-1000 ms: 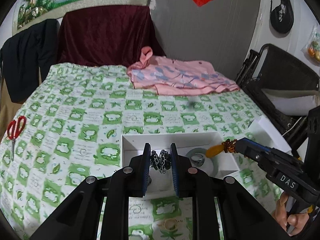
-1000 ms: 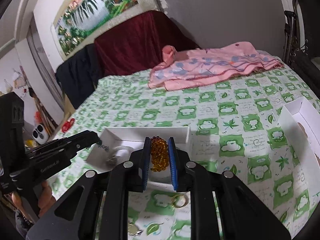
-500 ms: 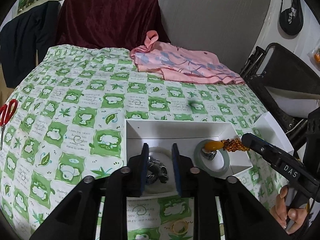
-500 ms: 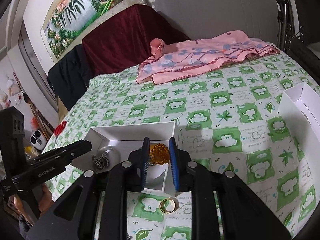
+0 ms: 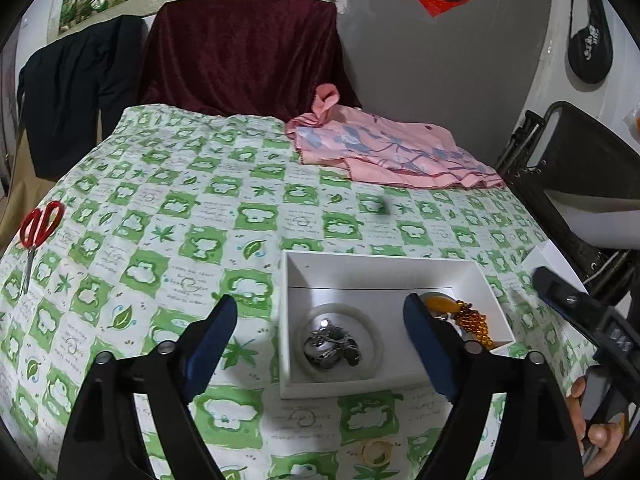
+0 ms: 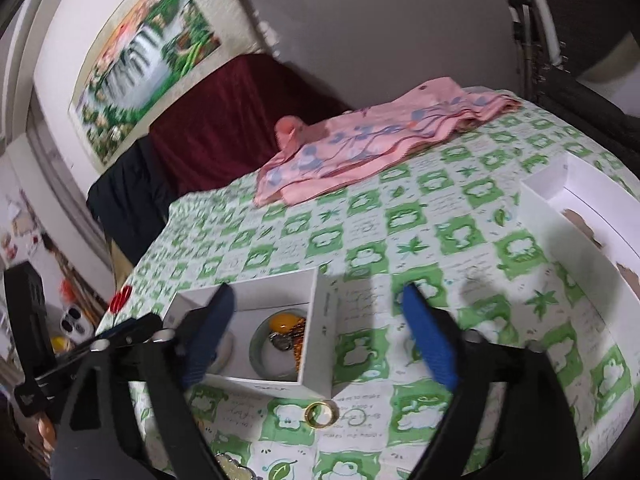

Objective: Organize jewelry
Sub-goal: 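Open the left tool over the box while the right tool releases the amber strand inside, then withdraw both open tools from the box toward the remaining jewelry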

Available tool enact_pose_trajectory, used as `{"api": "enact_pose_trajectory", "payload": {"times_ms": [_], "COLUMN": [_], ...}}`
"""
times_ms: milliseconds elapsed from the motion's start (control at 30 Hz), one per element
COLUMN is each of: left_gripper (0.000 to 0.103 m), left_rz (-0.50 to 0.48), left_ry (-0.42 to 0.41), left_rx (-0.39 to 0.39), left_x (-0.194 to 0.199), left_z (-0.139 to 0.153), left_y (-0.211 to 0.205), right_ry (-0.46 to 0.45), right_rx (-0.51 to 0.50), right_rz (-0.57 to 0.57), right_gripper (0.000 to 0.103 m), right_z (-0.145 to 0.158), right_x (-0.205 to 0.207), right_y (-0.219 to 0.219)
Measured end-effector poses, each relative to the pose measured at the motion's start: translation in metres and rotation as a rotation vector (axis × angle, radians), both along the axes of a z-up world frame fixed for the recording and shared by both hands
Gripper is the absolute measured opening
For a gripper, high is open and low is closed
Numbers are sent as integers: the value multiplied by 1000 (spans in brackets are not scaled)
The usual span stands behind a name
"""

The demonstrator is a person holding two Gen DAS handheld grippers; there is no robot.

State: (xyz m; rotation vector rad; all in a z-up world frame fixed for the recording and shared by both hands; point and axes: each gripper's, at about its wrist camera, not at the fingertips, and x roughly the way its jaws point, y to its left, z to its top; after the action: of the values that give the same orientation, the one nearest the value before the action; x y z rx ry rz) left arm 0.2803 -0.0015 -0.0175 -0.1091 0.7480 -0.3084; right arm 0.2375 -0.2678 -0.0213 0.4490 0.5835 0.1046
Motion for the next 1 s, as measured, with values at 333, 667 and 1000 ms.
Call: {"api": "enact_pose_trajectory", "payload": {"times_ms": [333, 667, 1000], "left_gripper": [87, 87, 87], "left_rz": [58, 100, 118], "left_ry": [6, 15, 27], "left_rx": [9, 5, 53], "left_x": [-3, -7, -23], "left_z": [-2, -6, -14], "left_y": [15, 31, 40], "right_ry": [30, 28, 28], "right_rx": [-25, -11, -28], "right_rz": [47, 38, 92], "right_gripper": [91, 92, 91], "right_z": [-7, -10, -14], "right_x": [-5, -19, -46], "right_y": [11, 8, 17]}}
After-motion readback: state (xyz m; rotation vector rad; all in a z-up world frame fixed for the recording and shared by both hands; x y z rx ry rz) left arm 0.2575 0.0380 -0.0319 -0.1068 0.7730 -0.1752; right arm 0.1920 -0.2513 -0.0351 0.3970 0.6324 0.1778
